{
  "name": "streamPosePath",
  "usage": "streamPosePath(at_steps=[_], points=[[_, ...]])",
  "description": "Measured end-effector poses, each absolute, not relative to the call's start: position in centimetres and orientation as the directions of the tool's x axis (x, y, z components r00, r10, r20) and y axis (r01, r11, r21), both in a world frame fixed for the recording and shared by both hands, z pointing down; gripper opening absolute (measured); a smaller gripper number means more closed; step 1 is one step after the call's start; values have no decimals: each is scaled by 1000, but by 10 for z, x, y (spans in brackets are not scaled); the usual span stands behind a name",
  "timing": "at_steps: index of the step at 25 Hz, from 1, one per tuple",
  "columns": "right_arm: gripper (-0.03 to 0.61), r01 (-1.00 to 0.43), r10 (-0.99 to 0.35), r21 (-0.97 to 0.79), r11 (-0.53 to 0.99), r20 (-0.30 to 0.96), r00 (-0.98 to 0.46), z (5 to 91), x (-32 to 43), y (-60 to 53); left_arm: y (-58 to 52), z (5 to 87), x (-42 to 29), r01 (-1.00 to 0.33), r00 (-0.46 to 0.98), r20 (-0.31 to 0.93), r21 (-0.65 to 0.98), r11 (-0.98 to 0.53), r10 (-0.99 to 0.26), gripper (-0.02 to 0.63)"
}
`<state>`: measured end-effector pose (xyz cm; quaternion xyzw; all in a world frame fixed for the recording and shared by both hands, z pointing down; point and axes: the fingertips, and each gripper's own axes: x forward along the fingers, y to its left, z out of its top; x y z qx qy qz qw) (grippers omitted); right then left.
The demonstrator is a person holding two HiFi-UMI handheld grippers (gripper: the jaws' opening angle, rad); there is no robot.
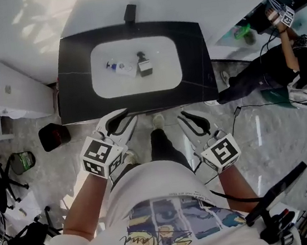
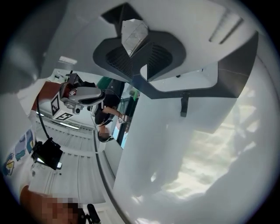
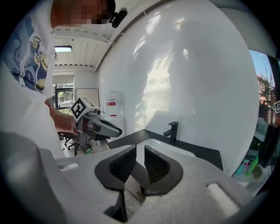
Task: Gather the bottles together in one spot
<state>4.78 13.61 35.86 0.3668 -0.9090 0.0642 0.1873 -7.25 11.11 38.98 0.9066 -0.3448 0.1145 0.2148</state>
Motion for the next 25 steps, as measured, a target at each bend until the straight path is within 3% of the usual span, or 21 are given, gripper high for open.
streamPosePath(at_steps=[5, 8, 13, 16, 25], points=[[63, -621, -589, 53, 782, 389, -709, 362, 53, 72, 43, 422, -86, -777, 626, 413, 403, -484, -662, 110], [69, -566, -513, -18, 824, 399, -760, 375, 40, 46, 23, 452, -119, -843, 520, 508, 437, -314, -687, 110], [69, -541, -486, -62, 839, 364, -795, 366, 93, -3, -33, 473, -102, -899, 387, 565, 408, -162, -729, 121], [69, -594, -550, -85, 800, 291, -783, 361, 124, -32, -66, 503, -89, -889, 358, 578, 450, -79, -734, 110], [69, -605, -531, -63, 794, 413, -740, 398, 143, -44, -117, 588, -131, -851, 247, 675, 494, 177, -695, 132]])
